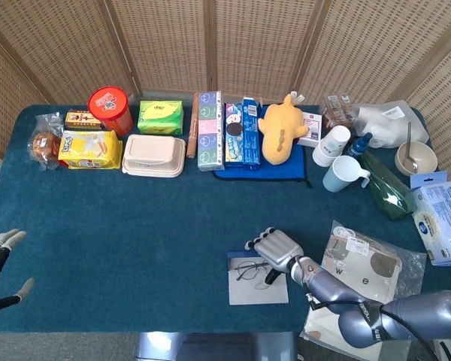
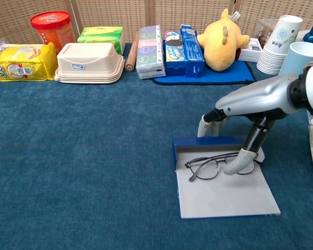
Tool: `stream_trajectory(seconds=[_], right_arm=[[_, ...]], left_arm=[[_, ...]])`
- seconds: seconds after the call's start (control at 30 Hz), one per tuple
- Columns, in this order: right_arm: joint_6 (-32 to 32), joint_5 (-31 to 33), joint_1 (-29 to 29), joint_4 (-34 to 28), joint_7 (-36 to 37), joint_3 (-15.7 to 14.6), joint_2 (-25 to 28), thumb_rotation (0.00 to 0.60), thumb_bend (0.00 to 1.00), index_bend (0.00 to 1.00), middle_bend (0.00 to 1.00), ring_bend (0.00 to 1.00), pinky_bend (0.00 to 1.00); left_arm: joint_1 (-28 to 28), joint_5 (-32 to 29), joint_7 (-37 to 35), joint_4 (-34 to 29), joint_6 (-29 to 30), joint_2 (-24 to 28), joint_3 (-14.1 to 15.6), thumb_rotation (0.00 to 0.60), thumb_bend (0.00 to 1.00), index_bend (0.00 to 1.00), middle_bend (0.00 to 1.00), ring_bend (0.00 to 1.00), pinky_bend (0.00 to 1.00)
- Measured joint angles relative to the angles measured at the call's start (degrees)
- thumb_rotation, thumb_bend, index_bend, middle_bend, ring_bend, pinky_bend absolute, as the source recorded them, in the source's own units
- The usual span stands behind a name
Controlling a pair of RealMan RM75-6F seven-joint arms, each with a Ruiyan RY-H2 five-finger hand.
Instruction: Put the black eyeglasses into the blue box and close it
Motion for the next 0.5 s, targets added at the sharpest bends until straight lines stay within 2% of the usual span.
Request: stream_trajectory(seconds=[0.23,0.5], right_arm=[[-1.04,-2.34,-0.69,-0.78,0.52,-0.2,0.0,0.262,0.15,0.19,0.29,0.2,0.17],[-2.32,-4.05,-0.3,0.92,0.83,1.5,-2.1,0.261,0.15,0.19,0.29,0.2,0.17]], left_arm=[[0.21,0.08,0.33,-0.34,0.22,-0.02,0.18,0.585,0.28,0.09,0.1,0.08,0.0],[0.61,0.19,0.43,-0.63,0.64,0.24,0.43,0.59,0.28,0.09,0.1,0.08,0.0]])
